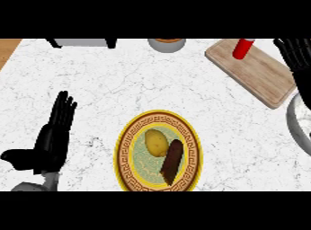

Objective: Pick the lemon from the plate and place it in the bowl

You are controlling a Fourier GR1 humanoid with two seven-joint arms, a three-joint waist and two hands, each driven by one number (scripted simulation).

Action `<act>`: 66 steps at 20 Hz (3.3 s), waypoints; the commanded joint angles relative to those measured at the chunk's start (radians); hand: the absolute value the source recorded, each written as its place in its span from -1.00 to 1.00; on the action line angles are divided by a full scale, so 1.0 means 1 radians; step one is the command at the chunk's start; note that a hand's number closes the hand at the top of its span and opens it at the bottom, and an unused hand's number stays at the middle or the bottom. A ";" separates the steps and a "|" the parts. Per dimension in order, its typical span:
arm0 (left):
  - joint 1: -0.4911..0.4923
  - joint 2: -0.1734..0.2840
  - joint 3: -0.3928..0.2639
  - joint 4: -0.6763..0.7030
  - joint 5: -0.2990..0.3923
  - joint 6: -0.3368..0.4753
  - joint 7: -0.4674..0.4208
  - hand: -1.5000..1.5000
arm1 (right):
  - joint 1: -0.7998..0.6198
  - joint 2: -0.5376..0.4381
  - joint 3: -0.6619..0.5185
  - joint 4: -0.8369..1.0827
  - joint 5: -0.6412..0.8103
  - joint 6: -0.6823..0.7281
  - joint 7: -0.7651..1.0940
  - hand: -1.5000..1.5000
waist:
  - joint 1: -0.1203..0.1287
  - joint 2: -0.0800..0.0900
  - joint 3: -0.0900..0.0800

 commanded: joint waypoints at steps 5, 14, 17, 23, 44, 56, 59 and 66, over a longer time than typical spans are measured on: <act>-0.067 0.189 0.074 0.011 -0.075 -0.008 0.122 0.00 | -0.164 0.127 0.185 -0.161 0.062 0.010 0.070 1.00 | 0.030 0.039 0.015; -0.065 0.212 0.110 0.062 -0.052 -0.023 0.174 0.00 | 0.252 0.049 0.456 -0.354 0.635 -0.357 0.348 -1.00 | -0.052 0.028 0.013; -0.065 0.244 0.116 0.015 -0.058 -0.041 0.221 0.00 | 0.348 0.029 0.542 -0.501 0.767 -0.384 0.463 -1.00 | -0.030 0.031 0.014; -0.126 0.197 0.170 0.141 -0.060 -0.130 0.167 0.00 | 0.251 0.087 0.481 -0.594 0.851 -0.242 0.741 -1.00 | -0.004 0.043 0.014; -0.146 0.154 0.176 0.072 -0.133 -0.129 0.246 0.00 | -0.328 0.326 0.471 -0.095 0.600 0.403 1.091 -1.00 | 0.013 0.046 0.014; -0.126 0.126 0.195 0.033 -0.183 -0.117 0.278 0.00 | -0.361 0.442 0.524 0.093 0.619 0.542 1.155 -1.00 | 0.003 0.042 0.015; -0.076 0.141 0.242 0.008 -0.145 -0.181 0.244 0.00 | -0.396 0.456 0.515 0.169 0.702 0.529 1.062 -1.00 | 0.010 0.042 0.015; -0.125 0.140 0.262 -0.006 -0.171 -0.207 0.320 0.00 | -0.301 0.516 0.588 0.131 0.897 0.436 1.012 -1.00 | 0.005 0.042 0.015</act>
